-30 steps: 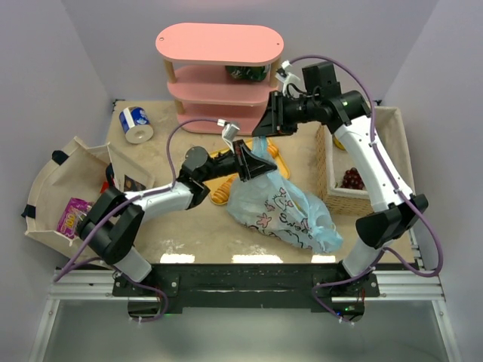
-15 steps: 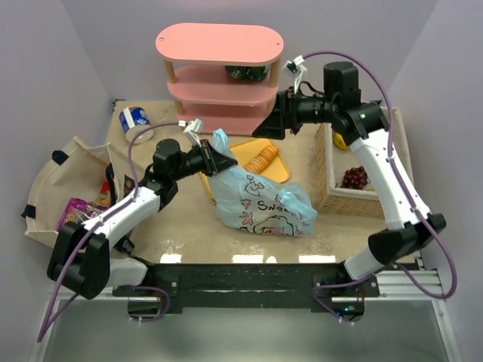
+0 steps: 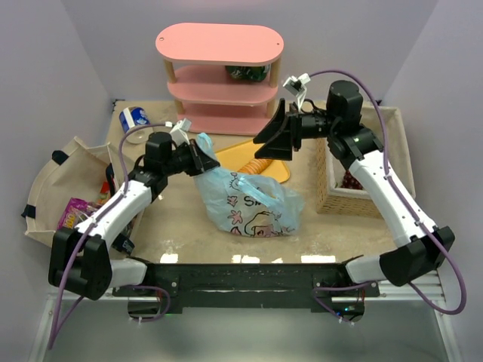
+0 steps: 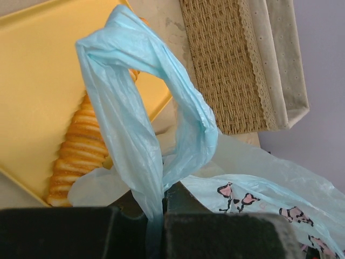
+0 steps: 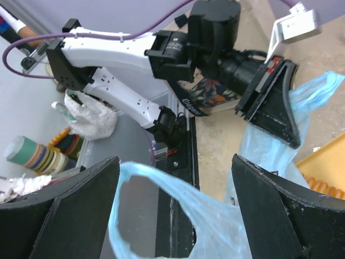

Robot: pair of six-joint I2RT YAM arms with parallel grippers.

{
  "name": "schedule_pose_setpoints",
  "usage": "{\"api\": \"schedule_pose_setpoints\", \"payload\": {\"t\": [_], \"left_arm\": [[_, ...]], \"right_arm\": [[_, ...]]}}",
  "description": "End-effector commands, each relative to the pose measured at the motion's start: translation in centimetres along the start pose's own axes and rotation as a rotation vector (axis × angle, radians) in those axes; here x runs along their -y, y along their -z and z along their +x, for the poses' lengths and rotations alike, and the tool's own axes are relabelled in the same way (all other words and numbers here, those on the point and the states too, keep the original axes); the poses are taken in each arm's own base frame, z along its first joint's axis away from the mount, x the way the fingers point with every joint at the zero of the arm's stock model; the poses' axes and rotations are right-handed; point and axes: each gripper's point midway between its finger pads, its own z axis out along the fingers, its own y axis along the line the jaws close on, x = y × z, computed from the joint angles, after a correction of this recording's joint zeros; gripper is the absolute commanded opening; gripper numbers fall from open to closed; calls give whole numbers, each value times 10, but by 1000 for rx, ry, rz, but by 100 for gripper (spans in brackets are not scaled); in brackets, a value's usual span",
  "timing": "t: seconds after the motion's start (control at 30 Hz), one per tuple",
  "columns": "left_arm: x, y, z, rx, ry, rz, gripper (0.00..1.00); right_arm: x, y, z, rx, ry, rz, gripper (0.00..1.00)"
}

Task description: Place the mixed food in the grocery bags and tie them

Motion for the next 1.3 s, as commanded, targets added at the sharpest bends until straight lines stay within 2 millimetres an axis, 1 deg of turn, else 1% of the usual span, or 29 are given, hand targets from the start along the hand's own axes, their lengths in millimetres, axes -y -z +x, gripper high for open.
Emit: {"api": "schedule_pose_setpoints", "payload": {"t": [0.0, 0.03, 0.1, 0.13, 0.2, 0.23, 0.27, 0.4, 0.43, 0.6, 0.73, 0.77, 0.97, 1.17, 1.27], "left_arm": [[5, 3, -16, 10, -38, 2, 0], [5, 2, -18, 10, -39, 3, 0], [4, -1, -17, -5, -40, 8, 0], [5, -2, -18, -8, -42, 12, 0], [5, -4, -18, -18, -45, 18, 0], [7, -5, -20, -18, -48, 22, 0], [6, -6, -19, -25, -48, 18, 0], [5, -8, -21, -34, -56, 18, 0], [5, -9, -22, -36, -55, 19, 0], [3, -12, -19, -53, -56, 21, 0], [3, -14, -22, -60, -67, 21, 0], [4, -14, -21, -64, -67, 22, 0], [8, -14, -23, -70, -84, 44, 0], [12, -12, -22, -80, -94, 60, 0], [12, -10, -20, -83, -97, 56, 0]], "right_arm": [[-40, -6, 2, -13, 125, -111, 89], [-45, -11, 6, -27, 127, -133, 89], [-48, -17, 10, -37, 144, -151, 89], [-55, -24, 14, -50, 150, -178, 90], [-57, -30, 18, -66, 158, -198, 90], [-60, -35, 25, -90, 138, -208, 90], [-57, -38, 28, -96, 167, -206, 91], [-50, -42, 42, -134, 171, -185, 92], [-48, -42, 48, -151, 152, -175, 92], [-42, -44, 61, -183, 158, -162, 93], [-35, -43, 75, -223, 135, -132, 94], [-32, -44, 77, -227, 168, -129, 94], [-12, -46, 92, -254, 171, -83, 94], [4, -53, 95, -264, 180, -71, 94], [5, -55, 96, -264, 183, -88, 94]]}}
